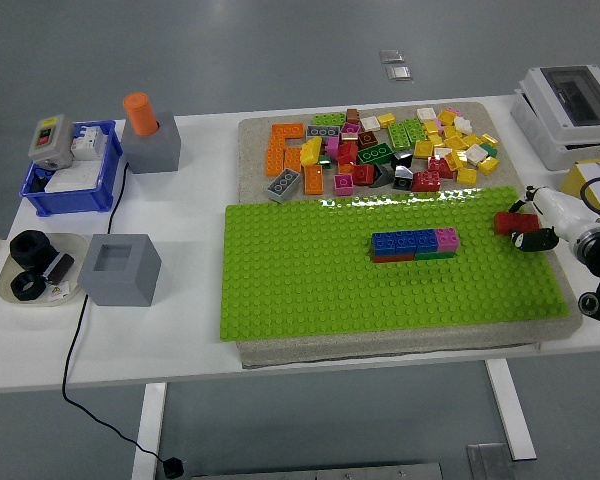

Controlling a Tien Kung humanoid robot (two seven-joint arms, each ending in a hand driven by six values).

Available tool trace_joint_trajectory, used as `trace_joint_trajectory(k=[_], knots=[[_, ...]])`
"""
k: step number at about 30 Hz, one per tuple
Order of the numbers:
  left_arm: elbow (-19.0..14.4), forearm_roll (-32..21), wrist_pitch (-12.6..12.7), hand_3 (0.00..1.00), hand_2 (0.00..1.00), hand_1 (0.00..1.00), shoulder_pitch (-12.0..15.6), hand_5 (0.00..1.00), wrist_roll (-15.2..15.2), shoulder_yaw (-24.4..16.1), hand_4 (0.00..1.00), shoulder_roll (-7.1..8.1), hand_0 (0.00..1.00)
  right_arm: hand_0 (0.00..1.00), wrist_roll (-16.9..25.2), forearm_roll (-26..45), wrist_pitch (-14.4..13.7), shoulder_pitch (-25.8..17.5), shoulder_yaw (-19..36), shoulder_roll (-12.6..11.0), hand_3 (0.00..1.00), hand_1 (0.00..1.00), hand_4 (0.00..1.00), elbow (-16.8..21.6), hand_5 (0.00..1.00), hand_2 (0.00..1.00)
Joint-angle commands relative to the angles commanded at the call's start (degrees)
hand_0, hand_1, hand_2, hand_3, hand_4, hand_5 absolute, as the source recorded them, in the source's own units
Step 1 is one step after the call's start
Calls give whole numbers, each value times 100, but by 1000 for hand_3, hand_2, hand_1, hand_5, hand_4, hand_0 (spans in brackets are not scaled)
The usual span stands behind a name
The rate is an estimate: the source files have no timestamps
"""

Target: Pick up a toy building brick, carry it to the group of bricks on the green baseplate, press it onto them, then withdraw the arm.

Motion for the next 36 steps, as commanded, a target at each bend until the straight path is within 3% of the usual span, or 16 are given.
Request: trace_joint_trajectory(k=[17, 23, 24, 29, 30, 36], knots=[[4, 13, 1, 797, 818, 863, -3, 586, -41, 1, 831, -1, 826, 998, 31, 106, 14, 24, -103, 41, 807, 998, 720, -141, 158, 998], [9, -7, -4, 790, 817, 864, -8, 584, -108, 15, 827, 0, 827, 998, 88, 241, 2, 33, -155, 64, 778, 998, 703, -275, 132, 998], [10, -10, -3, 786, 816, 863, -8, 581, -117, 17, 824, 1, 827, 998, 95, 257, -1, 35, -162, 68, 687, 998, 683, -285, 168, 998], [13, -26, 9, 786, 816, 863, -7, 581, -184, 21, 824, -1, 827, 998, 158, 371, -34, 29, -194, 98, 687, 998, 683, -344, 168, 998], [14, -22, 12, 783, 811, 863, -8, 582, -190, 18, 822, -2, 826, 998, 166, 384, -40, 28, -194, 103, 677, 998, 620, -349, 153, 998], [17, -31, 14, 781, 811, 863, -13, 581, -223, 34, 821, -8, 827, 998, 192, 446, -80, 32, -180, 140, 669, 998, 626, -355, 128, 998]])
